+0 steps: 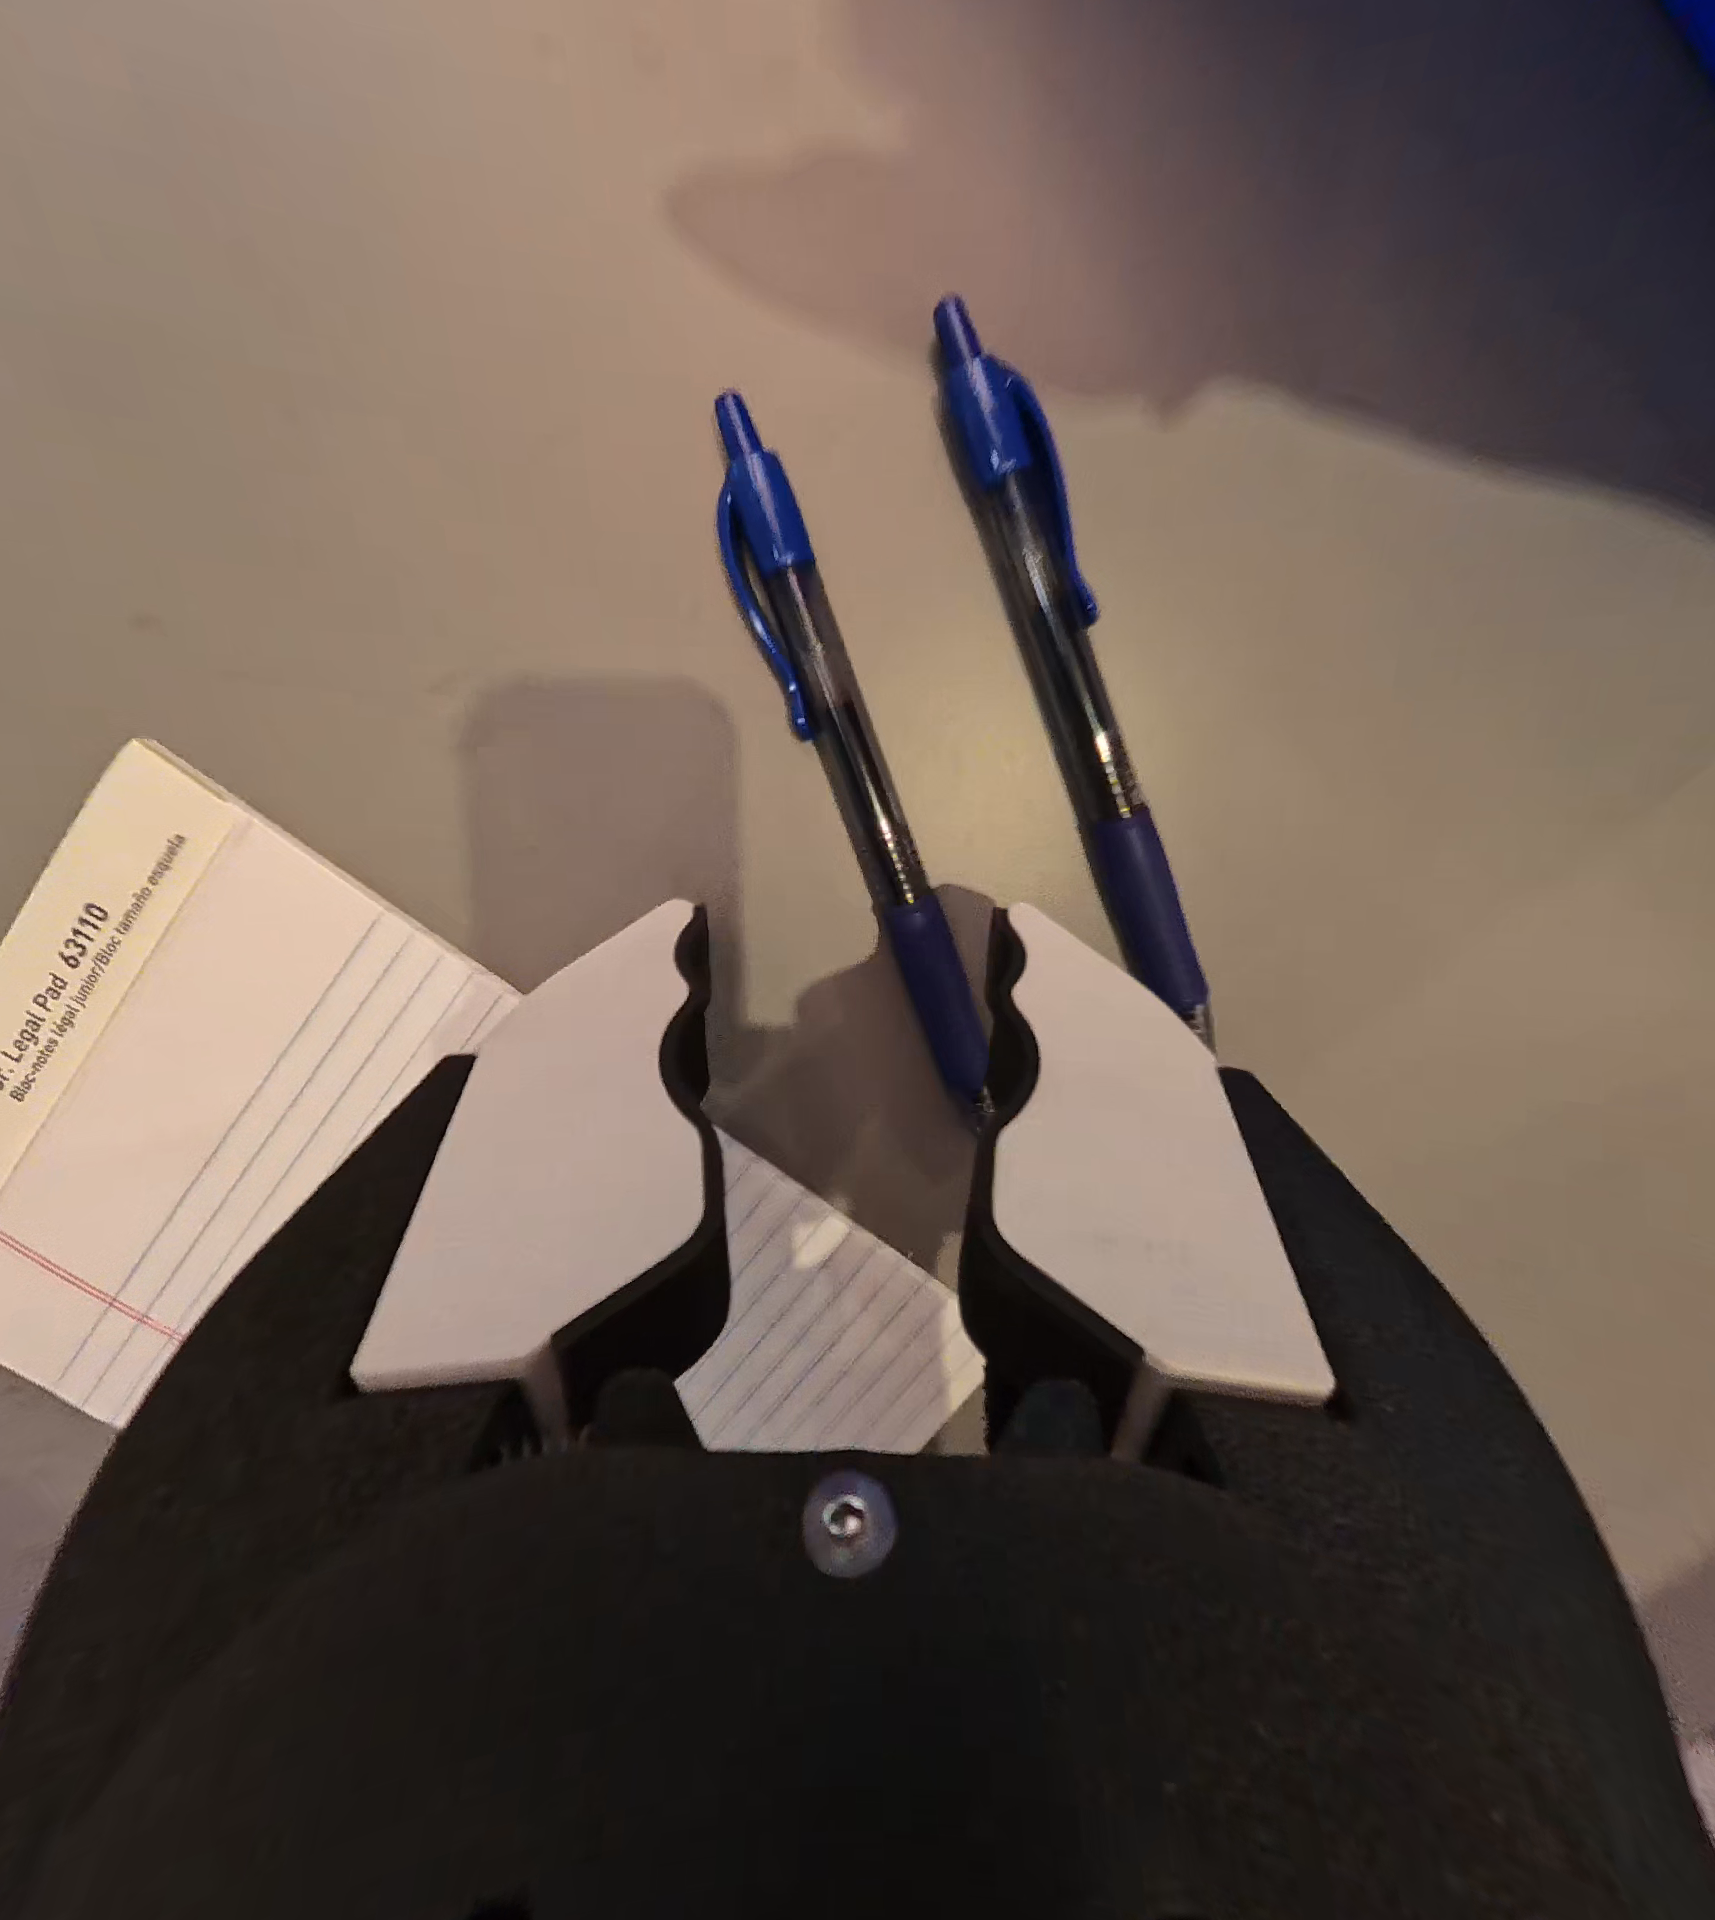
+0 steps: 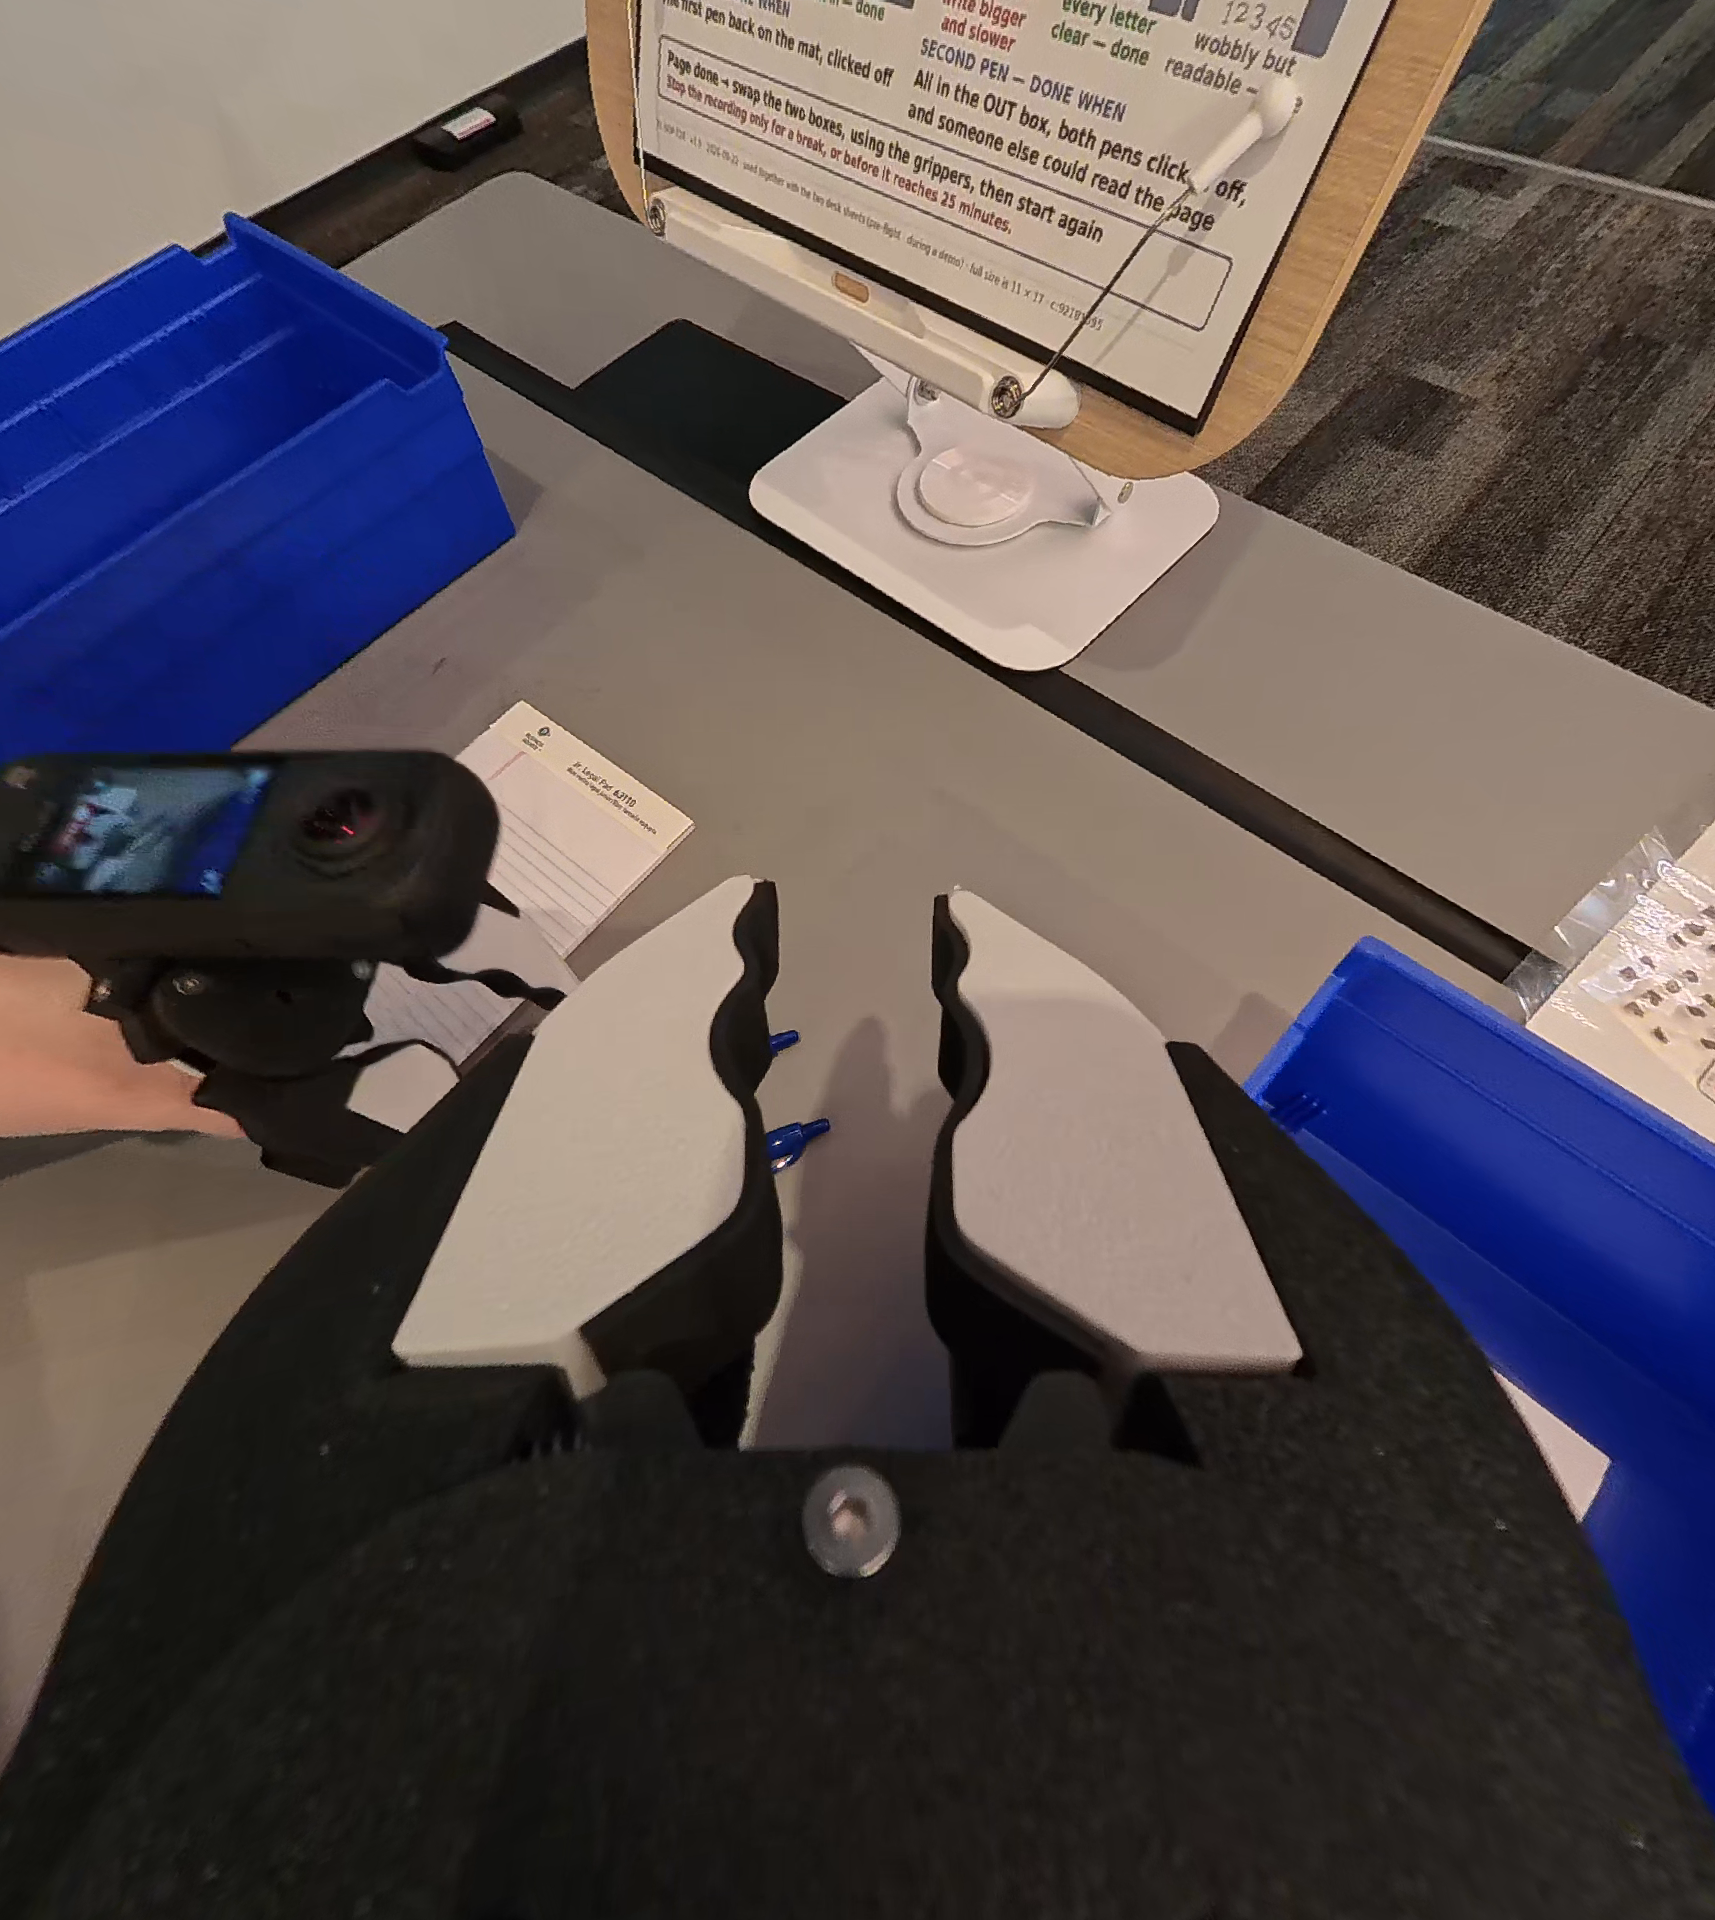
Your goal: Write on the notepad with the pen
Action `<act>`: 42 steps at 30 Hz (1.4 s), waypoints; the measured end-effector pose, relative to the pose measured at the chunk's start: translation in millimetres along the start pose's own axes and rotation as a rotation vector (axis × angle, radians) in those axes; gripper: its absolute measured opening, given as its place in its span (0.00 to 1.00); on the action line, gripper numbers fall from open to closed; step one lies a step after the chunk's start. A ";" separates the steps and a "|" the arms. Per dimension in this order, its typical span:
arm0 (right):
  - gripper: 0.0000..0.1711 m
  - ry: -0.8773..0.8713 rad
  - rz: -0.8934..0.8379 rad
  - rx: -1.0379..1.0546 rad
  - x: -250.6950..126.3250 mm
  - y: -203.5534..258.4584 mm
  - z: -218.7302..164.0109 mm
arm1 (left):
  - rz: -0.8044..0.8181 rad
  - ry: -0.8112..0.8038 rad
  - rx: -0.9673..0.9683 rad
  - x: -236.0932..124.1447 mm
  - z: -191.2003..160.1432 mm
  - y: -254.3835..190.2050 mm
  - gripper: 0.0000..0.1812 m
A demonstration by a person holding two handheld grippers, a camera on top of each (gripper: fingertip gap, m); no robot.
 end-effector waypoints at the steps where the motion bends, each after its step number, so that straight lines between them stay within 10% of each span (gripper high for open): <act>1: 0.16 -0.001 0.000 0.001 0.0 -0.3 0.0 | 0.019 0.030 0.003 4.5 -0.3 1.1 0.28; 19: 0.16 -0.037 -0.020 0.036 -12.7 -13.6 -4.4 | -0.088 0.126 0.003 9.7 14.6 -0.9 0.06; 32: 0.26 -0.579 0.395 -0.104 -27.8 29.0 35.5 | -0.311 -0.673 -0.068 -96.9 -3.4 16.2 0.06; 35: 0.00 -0.700 0.583 -0.091 -31.7 47.3 42.2 | -0.291 -0.828 -0.029 -119.4 -11.1 8.8 0.06; 42: 0.00 -0.623 0.761 -0.073 -14.8 61.0 41.3 | -0.240 -0.986 0.114 -134.5 -22.2 -10.4 0.06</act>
Point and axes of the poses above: each gripper's, where its closed fingertips meet, x out along the fingers, z out of its top, y = z × x across the jaws, the point moved 6 cm from there along -x, back along the fingers, and after that the axes turned 13 degrees about y, right-handed, at the moved point
